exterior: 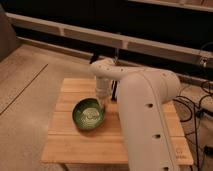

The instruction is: Pick up the ceramic bowl

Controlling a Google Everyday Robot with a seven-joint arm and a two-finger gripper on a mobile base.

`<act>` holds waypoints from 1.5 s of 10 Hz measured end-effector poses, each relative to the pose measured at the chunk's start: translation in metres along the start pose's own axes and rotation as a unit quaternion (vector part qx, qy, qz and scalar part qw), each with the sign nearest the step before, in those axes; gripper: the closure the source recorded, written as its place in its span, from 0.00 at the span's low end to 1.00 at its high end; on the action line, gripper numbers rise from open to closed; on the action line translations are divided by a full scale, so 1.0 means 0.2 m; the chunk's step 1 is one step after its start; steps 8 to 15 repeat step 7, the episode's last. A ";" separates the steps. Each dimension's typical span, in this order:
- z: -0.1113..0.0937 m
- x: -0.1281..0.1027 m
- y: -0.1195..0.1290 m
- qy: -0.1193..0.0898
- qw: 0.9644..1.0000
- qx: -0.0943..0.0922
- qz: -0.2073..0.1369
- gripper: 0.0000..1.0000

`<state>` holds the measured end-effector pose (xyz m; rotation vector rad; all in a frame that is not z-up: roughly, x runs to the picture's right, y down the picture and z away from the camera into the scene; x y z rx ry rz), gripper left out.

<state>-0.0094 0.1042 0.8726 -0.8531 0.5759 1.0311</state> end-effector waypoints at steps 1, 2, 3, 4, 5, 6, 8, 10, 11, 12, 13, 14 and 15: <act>-0.05 0.00 -0.01 0.006 1.000 0.018 -0.002 1.00; -0.10 -0.01 -0.02 0.004 1.000 0.030 0.000 1.00; -0.16 -0.04 -0.03 -0.004 0.999 0.043 0.002 1.00; -0.26 -0.08 -0.04 -0.019 0.998 0.060 0.002 1.00; -0.37 -0.14 -0.04 -0.040 0.996 0.080 0.000 1.00; -0.46 -0.17 -0.04 -0.055 0.994 0.091 -0.002 1.00; -0.50 -0.18 -0.03 -0.060 0.994 0.094 -0.002 1.00; -0.50 -0.18 -0.03 -0.060 0.994 0.094 -0.002 1.00; -0.50 -0.18 -0.03 -0.060 0.994 0.094 -0.002 1.00; -0.50 -0.18 -0.03 -0.060 0.994 0.094 -0.002 1.00; -0.50 -0.18 -0.03 -0.060 0.994 0.094 -0.002 1.00; -0.50 -0.18 -0.03 -0.060 0.994 0.094 -0.002 1.00; -0.50 -0.18 -0.03 -0.060 0.994 0.094 -0.002 1.00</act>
